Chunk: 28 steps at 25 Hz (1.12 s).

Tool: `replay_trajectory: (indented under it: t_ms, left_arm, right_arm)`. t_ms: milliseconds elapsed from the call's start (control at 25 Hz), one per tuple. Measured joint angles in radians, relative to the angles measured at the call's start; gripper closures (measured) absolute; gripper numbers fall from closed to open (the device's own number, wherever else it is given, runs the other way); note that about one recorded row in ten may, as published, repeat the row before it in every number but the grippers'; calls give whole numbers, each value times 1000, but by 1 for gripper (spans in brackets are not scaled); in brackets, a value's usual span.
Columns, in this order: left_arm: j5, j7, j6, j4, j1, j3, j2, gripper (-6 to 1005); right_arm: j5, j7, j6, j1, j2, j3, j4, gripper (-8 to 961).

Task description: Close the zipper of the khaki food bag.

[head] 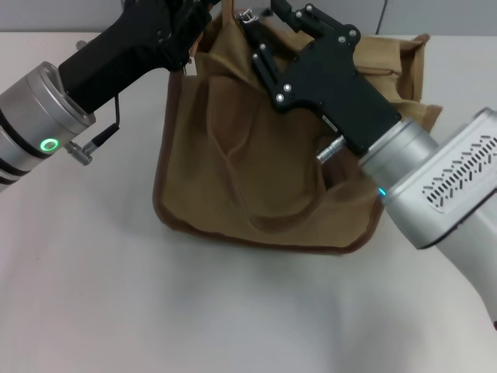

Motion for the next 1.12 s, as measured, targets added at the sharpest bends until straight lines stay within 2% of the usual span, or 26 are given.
replay_trajectory:
  t_ms: [280,720,1120]
  left_arm:
    - [0,-1,0,0,0,0,0,938]
    - [-3,6,-5,0,3,0,0,937]
    - [-2,7,-9,-2,3,0,0,936]
  right_arm:
    - [-1,-7,10,15,-1,15,15,598]
    - [-2,-50,-9,-6,6,5,22,605]
    - [-20,-78,-42,-14,6,-34,14,605]
